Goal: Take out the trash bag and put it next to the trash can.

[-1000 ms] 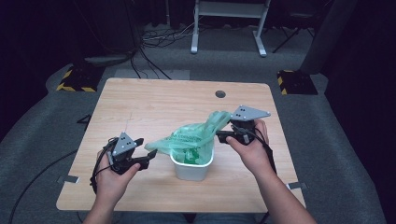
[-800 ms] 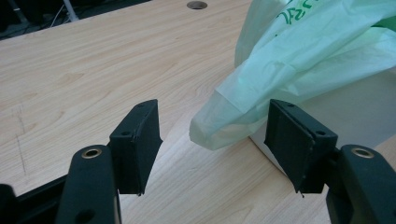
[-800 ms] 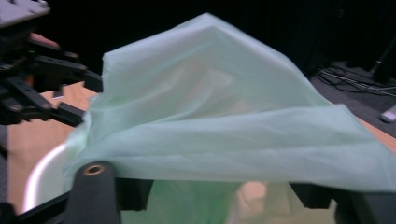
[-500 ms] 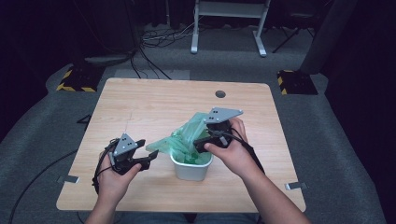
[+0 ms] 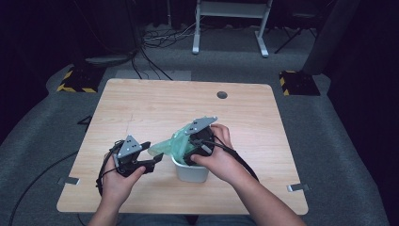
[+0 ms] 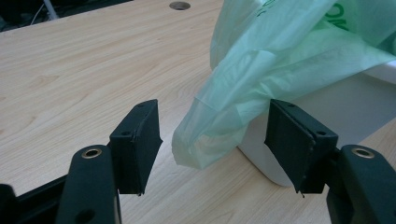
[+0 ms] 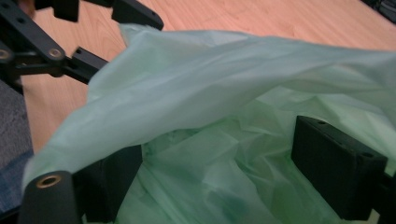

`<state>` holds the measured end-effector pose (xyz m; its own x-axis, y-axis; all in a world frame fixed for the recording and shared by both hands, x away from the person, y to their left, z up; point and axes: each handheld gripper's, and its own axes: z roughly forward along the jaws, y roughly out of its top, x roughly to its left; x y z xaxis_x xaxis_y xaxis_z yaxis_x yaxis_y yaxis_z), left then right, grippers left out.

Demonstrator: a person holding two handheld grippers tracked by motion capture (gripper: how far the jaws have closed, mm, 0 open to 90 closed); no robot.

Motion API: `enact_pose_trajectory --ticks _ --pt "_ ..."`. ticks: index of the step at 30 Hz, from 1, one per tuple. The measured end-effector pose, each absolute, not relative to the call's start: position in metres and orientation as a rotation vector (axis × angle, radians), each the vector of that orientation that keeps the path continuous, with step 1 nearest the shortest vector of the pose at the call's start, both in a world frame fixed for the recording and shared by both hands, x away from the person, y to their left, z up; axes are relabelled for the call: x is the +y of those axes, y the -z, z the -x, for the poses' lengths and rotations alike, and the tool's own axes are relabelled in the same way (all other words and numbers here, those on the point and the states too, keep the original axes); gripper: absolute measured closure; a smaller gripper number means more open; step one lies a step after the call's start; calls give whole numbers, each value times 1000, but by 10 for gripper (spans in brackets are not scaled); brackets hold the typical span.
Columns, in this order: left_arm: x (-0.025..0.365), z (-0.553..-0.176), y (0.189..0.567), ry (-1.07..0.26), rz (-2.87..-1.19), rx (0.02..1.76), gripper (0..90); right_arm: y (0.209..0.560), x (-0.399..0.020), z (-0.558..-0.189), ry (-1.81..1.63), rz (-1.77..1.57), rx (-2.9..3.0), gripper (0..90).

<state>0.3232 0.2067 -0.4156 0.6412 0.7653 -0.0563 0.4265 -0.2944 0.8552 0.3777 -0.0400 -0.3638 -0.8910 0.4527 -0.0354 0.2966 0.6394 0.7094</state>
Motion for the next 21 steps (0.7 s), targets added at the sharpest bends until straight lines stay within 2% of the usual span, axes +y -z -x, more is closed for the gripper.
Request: enact_pose_trajectory --ticks 5,8,9,11,15,17,21 --pt "203 -323 417 -452 -1943 924 355 372 -33 -383 -1022 -649 2691 186" --pt "200 -322 417 -445 -1942 906 356 377 -30 -386 -1005 -640 2765 296" --pt "199 -322 417 -437 -1942 908 356 378 -29 -386 -984 -632 2783 369" --pt "198 -322 417 -442 -1945 899 355 379 -30 -387 -973 -624 2808 432" --pt "196 -320 415 -423 -1925 889 350 379 -31 -387 -957 -579 2822 717" --pt "196 -318 412 -428 -1901 850 321 380 -31 -387 -963 -563 2831 812" --pt "194 -314 406 -444 -1869 825 276 381 -29 -384 -952 -519 2822 886"
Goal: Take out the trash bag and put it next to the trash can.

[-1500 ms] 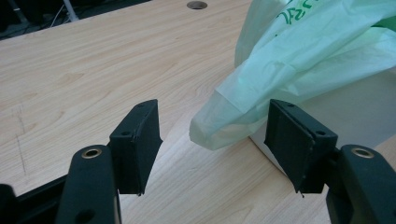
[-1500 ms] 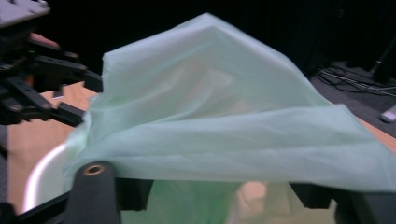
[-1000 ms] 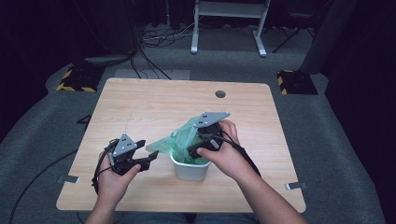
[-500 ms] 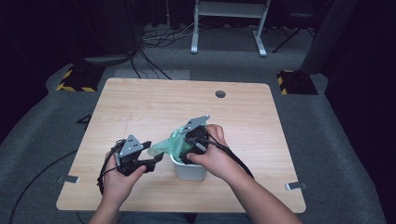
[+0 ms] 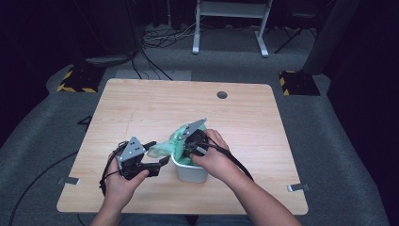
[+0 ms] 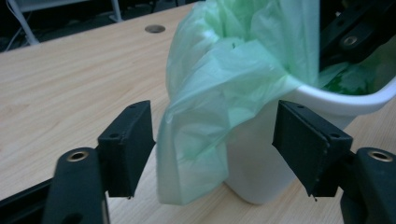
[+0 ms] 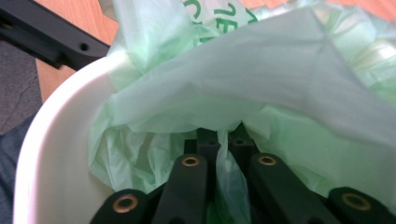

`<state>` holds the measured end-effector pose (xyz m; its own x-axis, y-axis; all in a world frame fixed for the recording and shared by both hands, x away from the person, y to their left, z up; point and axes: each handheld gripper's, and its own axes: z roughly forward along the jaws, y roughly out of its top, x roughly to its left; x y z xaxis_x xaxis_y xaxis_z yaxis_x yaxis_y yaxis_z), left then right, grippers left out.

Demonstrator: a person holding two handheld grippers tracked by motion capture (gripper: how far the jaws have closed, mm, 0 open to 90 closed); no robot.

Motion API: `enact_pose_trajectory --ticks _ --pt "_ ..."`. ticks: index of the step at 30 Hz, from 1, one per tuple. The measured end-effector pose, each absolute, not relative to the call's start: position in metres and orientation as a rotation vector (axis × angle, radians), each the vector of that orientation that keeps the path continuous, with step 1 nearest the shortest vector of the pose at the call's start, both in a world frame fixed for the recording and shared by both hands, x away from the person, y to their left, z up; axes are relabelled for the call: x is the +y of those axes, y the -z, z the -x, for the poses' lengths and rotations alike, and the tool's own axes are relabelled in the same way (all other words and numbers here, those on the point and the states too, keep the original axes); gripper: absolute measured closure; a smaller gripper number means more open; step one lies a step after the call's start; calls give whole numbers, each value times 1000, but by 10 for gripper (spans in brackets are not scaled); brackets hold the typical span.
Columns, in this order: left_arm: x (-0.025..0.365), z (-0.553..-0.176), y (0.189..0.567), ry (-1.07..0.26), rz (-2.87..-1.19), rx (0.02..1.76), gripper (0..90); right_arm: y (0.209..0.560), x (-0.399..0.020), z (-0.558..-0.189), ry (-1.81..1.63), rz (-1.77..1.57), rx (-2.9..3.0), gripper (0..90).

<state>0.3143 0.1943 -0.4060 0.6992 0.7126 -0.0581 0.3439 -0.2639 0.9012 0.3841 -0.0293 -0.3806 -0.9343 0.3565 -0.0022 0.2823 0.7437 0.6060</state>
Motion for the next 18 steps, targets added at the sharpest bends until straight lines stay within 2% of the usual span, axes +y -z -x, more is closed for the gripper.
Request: enact_pose_trajectory --ticks 18 --pt "192 -314 409 -448 -1888 823 259 366 -42 -374 -1160 -499 2705 897"
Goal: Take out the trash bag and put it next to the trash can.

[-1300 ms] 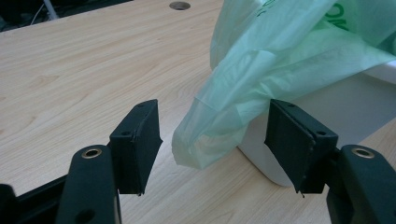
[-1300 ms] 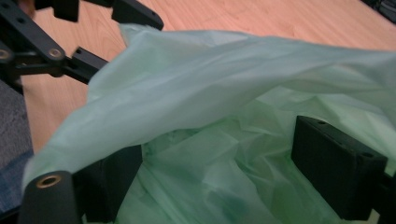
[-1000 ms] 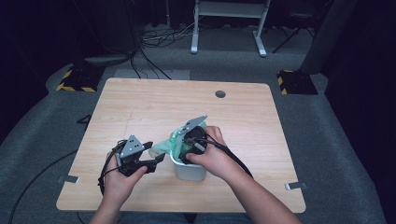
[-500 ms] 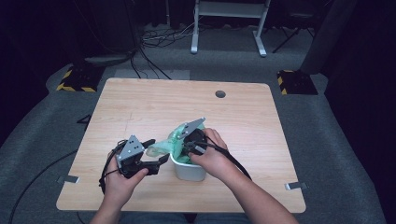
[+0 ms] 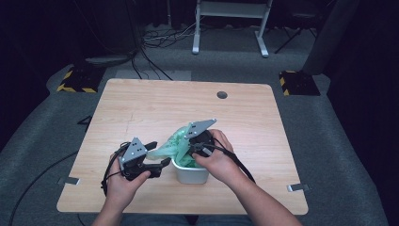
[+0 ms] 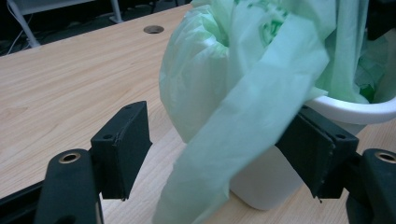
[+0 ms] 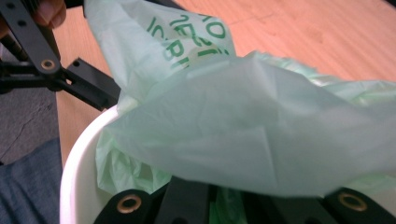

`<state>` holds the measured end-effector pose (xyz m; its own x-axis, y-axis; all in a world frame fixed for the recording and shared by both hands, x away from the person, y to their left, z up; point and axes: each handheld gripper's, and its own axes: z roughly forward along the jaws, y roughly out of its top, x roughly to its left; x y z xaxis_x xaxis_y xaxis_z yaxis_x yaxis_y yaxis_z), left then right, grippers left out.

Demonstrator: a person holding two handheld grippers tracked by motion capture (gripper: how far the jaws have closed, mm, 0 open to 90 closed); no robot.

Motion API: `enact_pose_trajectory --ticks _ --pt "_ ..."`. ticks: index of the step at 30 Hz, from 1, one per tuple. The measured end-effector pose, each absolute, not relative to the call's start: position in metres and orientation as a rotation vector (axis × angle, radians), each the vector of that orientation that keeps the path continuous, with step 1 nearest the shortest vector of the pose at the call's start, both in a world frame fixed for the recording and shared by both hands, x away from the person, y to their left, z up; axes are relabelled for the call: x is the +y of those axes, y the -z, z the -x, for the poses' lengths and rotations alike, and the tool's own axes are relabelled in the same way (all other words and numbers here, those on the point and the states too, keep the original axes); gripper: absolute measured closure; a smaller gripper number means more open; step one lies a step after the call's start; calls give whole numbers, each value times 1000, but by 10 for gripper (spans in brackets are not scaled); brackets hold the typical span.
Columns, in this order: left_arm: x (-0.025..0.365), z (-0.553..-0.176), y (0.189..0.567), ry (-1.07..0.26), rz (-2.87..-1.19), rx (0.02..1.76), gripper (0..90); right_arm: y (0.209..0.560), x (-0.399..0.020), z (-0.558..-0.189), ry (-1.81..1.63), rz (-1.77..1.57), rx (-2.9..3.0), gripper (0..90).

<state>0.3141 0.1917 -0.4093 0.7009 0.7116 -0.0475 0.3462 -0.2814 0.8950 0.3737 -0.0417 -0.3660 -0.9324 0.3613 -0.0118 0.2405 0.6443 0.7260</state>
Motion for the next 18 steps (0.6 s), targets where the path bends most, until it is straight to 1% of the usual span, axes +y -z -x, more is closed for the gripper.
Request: enact_pose_trajectory --ticks 2,11,18 --pt "193 -314 410 -466 -1887 826 258 364 -44 -373 -1193 -507 2685 897" --pt "204 -310 412 -467 -1903 836 245 354 -56 -370 -1284 -530 2616 896" --pt "201 -309 412 -467 -1898 828 244 344 -62 -367 -1338 -525 2553 897"
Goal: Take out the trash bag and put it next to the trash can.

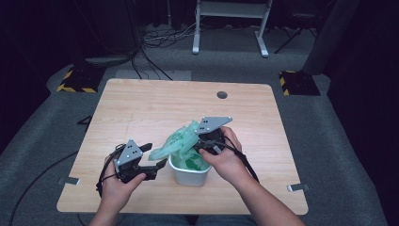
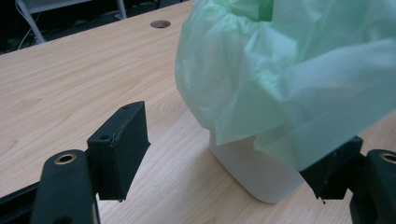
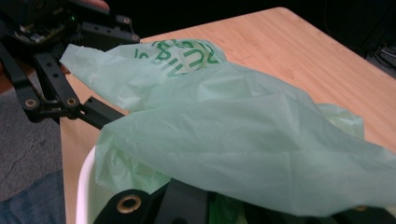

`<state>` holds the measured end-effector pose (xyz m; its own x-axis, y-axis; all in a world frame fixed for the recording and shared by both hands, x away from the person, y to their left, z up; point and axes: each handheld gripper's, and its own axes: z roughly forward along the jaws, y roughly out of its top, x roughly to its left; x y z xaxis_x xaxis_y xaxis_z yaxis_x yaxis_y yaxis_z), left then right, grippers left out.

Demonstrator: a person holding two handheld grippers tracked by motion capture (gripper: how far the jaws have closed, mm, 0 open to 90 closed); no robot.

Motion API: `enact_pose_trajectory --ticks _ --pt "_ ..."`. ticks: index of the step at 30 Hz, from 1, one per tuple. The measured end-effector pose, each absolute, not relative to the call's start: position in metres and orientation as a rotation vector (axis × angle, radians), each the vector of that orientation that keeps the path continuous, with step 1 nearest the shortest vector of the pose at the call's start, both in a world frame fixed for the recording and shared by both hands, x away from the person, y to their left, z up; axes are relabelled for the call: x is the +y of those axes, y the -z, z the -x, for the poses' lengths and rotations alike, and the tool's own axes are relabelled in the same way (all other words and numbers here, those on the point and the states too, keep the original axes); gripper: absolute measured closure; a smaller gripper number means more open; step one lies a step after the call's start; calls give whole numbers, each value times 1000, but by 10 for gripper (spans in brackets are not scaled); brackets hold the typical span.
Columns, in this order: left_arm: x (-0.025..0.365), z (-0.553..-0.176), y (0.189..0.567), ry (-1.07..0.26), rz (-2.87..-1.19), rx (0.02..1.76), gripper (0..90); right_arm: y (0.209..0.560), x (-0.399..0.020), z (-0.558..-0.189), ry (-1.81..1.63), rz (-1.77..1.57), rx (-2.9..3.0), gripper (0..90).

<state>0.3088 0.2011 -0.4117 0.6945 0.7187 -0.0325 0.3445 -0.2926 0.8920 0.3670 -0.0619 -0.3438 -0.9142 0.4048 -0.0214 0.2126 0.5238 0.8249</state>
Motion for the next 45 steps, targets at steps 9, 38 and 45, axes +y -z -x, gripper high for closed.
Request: enact_pose_trajectory --ticks 9,38,45 --pt "205 -308 412 -483 -1904 834 244 322 -70 -365 -1398 -521 2485 896" --pt "253 -304 427 -500 -1956 973 193 267 -84 -356 -1473 -468 2347 891" --pt "264 -305 428 -501 -1980 1006 175 248 -89 -352 -1468 -443 2298 890"
